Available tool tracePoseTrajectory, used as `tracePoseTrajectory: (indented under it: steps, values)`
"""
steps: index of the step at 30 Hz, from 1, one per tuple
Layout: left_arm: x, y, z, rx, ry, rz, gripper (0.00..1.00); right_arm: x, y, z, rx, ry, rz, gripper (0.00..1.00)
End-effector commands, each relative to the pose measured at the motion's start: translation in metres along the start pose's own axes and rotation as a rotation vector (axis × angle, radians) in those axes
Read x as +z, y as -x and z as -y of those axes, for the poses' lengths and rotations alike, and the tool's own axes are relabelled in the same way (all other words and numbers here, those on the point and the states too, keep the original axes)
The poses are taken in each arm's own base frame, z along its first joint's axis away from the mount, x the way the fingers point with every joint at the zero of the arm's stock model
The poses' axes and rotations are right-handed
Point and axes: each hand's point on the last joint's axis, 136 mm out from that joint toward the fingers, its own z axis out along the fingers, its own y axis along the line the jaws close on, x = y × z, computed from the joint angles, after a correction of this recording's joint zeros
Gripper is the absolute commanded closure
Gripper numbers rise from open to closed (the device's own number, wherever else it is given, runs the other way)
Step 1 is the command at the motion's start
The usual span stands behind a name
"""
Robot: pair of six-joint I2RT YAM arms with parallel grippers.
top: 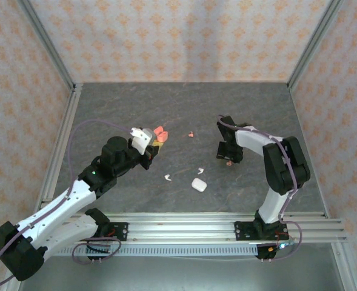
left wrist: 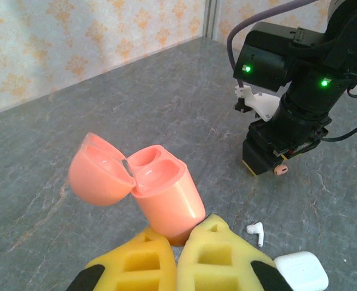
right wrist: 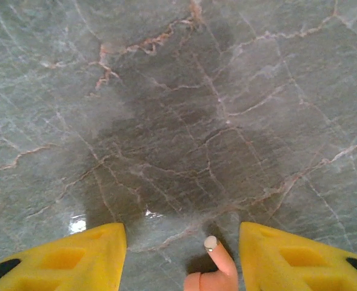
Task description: Insert wireless bluetooth earbuds into charging case
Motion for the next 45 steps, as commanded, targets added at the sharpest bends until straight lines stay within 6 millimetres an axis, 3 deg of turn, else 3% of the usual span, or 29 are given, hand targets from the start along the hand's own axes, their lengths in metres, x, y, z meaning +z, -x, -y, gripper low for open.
tracePoseTrajectory:
  steps: [1,7,20,24,27,29,33,45]
  values:
    - [-0.008,0.015,0.001,0.022,0.000,0.035,1.00,0.004,0.001,-0.013,-0.039,0.073,-0.017,0.48]
    - [-0.009,0.017,-0.001,0.022,0.012,0.041,1.00,-0.003,-0.013,-0.041,-0.148,0.215,-0.053,0.52]
    - [-0.011,0.023,0.001,0.008,0.007,0.042,1.00,-0.039,-0.025,-0.078,-0.362,0.284,-0.008,0.52]
    - [-0.012,0.025,0.001,0.007,0.006,0.044,1.00,-0.062,-0.014,-0.067,-0.296,0.254,0.096,0.53]
    - [-0.012,0.026,0.002,0.004,-0.002,0.045,1.00,-0.073,-0.005,-0.035,-0.175,0.140,0.158,0.55]
    - [-0.012,0.028,0.003,0.000,-0.006,0.047,1.00,-0.073,-0.005,-0.016,-0.101,0.084,0.153,0.55]
    - [-0.009,0.029,0.005,-0.006,-0.022,0.051,1.00,-0.061,-0.010,0.005,-0.053,0.030,0.104,0.52]
    - [-0.004,0.022,0.007,-0.020,-0.039,0.029,1.00,-0.023,-0.017,0.003,-0.034,0.025,-0.018,0.47]
